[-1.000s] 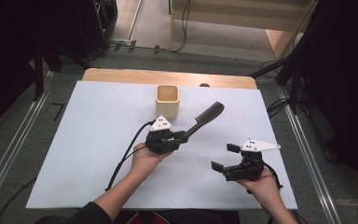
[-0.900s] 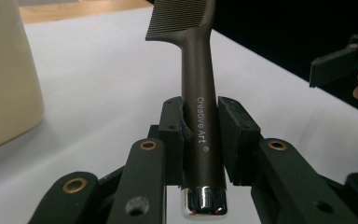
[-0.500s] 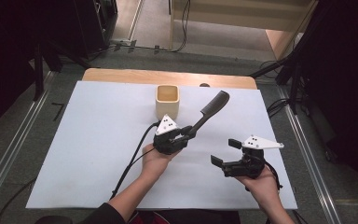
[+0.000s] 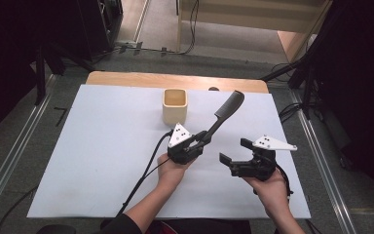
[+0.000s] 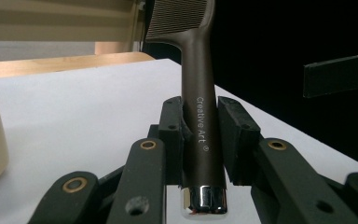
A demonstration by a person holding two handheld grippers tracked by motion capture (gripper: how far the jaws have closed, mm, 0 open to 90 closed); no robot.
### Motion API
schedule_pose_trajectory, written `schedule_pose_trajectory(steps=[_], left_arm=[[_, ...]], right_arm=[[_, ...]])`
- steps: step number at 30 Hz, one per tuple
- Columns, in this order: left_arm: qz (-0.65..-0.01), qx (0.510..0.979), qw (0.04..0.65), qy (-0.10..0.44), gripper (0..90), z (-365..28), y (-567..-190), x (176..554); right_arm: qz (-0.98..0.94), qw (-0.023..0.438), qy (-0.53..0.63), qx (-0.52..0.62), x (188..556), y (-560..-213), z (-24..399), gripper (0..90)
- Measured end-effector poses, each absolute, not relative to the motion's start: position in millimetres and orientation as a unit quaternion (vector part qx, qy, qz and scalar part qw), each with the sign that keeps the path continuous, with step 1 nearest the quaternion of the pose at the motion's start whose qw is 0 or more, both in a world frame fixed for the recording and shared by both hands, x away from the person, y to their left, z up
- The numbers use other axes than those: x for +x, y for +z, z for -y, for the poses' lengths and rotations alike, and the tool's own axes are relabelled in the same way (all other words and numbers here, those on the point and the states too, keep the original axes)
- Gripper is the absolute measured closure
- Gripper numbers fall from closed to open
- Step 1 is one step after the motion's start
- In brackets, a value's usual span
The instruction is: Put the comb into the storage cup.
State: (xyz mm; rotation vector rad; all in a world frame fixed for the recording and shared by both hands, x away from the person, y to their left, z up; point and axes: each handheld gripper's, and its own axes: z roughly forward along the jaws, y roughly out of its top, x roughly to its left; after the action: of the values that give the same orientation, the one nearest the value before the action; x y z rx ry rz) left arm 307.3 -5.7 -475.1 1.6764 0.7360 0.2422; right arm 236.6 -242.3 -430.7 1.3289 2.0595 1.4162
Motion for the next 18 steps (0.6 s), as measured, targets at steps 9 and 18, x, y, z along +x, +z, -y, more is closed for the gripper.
schedule_pose_trajectory(steps=[9, 18], left_arm=[[-0.338, 0.691, 0.63, 0.109, 73.4, 11, -482, 310], [-0.339, 0.681, 0.638, 0.119, 73.4, 19, -488, 312]], right_arm=[[-0.703, 0.157, 0.493, 0.488, 253, -419, 236, 0.0], [-0.68, 0.171, 0.493, 0.515, 269, -409, 235, 0.0]])
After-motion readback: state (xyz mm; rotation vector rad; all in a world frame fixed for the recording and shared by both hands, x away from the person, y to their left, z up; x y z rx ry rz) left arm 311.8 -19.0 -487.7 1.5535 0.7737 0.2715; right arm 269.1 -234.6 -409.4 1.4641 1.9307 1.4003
